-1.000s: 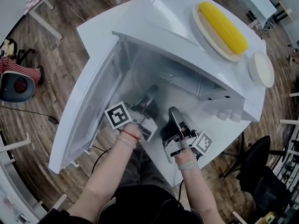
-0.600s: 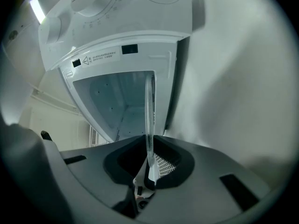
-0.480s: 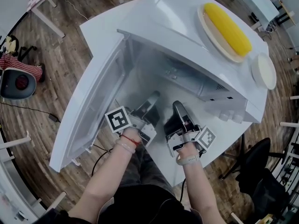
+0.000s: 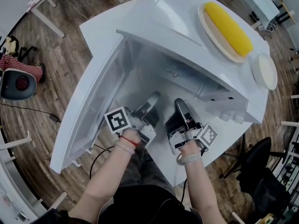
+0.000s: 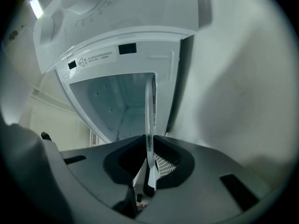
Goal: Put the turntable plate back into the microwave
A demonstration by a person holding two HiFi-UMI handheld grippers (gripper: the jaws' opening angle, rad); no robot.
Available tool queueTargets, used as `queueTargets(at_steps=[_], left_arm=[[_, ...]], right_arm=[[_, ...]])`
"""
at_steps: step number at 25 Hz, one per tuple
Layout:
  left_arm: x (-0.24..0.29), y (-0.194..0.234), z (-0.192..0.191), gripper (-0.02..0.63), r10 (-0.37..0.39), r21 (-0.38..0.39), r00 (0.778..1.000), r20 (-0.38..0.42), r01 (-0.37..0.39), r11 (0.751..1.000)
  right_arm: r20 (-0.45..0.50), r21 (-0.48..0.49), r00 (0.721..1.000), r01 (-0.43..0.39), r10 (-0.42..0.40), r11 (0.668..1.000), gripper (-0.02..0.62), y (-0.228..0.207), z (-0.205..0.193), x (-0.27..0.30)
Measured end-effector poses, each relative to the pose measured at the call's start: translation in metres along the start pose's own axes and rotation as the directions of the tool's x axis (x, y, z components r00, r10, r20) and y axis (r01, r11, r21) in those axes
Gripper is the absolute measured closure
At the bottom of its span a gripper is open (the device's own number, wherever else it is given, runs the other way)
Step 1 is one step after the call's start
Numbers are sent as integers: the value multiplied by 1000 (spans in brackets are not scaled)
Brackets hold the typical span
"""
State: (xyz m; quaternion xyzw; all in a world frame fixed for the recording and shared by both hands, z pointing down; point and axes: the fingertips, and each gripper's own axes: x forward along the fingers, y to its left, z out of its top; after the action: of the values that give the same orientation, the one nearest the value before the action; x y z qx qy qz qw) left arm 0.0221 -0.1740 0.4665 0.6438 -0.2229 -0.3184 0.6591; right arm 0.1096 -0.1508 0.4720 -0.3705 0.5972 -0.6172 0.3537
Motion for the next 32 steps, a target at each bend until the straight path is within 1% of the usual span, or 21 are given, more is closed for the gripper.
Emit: queueTargets(at_steps=[9, 12, 18, 21, 24, 28, 32], left_arm=[[1, 1, -5, 566, -14, -25, 1000, -27, 13, 1000], [-1, 2, -6, 566, -24, -47, 1000, -17, 23, 999], [2, 5, -5, 568, -12, -52, 1000, -13, 11, 999], [5, 6, -4, 568, -11, -78, 1000, -3, 11, 997], [10, 7, -3, 568, -10, -103, 1000, 2, 11, 995], [14, 9, -3, 568, -17, -141, 1000, 13, 19, 990], [17, 10, -1, 566, -27, -193, 999, 45, 35, 980]], right_arm=[[39, -3, 999, 12, -11, 1000, 543, 0, 20, 6], [48, -2, 999, 14, -14, 1000, 543, 2, 24, 10], [69, 29, 997, 45, -46, 999, 543, -2, 27, 13], [81, 57, 994, 69, -73, 996, 543, -4, 28, 15], [91, 65, 991, 87, -93, 994, 543, -5, 31, 16], [105, 58, 990, 92, -97, 994, 543, -3, 35, 17], [114, 60, 988, 94, -100, 994, 535, -4, 36, 17]])
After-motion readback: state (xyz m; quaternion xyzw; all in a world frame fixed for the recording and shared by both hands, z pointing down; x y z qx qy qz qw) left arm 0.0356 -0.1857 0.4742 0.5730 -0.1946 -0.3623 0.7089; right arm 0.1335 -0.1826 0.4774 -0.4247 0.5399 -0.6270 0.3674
